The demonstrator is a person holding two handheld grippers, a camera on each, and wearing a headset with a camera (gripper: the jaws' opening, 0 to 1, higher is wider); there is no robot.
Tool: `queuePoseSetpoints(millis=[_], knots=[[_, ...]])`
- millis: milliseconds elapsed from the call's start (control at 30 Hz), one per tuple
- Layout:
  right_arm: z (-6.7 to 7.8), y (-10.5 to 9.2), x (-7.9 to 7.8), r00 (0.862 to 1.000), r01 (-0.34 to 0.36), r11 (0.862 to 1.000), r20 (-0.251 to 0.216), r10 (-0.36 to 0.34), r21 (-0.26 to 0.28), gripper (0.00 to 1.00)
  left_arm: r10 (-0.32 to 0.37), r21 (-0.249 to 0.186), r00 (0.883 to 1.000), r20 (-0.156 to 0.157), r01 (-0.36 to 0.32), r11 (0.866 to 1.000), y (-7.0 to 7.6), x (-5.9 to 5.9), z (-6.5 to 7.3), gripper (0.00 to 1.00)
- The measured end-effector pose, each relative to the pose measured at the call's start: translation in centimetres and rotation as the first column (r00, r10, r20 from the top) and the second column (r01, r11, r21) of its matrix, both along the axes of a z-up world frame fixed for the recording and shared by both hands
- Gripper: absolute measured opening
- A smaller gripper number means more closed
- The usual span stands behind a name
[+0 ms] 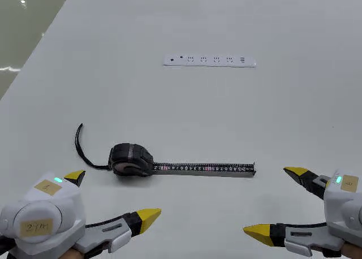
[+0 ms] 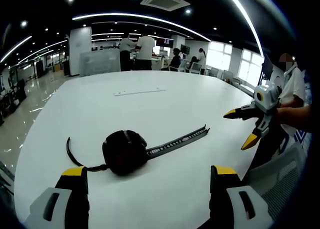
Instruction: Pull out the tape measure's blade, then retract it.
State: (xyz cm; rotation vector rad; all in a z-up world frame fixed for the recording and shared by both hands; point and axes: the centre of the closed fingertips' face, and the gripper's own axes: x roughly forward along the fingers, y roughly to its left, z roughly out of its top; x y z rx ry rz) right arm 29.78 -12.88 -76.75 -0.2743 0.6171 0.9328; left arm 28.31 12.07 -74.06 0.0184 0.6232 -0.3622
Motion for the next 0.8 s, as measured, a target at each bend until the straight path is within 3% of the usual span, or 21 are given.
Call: queuePoseSetpoints(millis=[333, 633, 800], knots=[[-1.0, -0.3, 0.6, 0.997, -0.078, 0.997, 0.0, 0.078, -0.027, 0.86, 0.08, 0.027, 0.997, 0.001, -0.08, 0.996, 0.5, 0.7, -0.2, 0.99], [-1.7, -0.6, 1.5, 0.99, -0.142, 0.989, 0.008, 0.142, -0.043, 0.79, 0.136, 0.05, 0.991, -0.021, -0.135, 0.99, 0.7, 1.2, -0.7, 0.99], [-2.1, -0.8, 2.1, 0.984, -0.178, 0.982, 0.003, 0.179, -0.062, 0.75, 0.163, 0.036, 0.986, -0.029, -0.162, 0.986, 0.6, 1.5, -0.8, 0.99]])
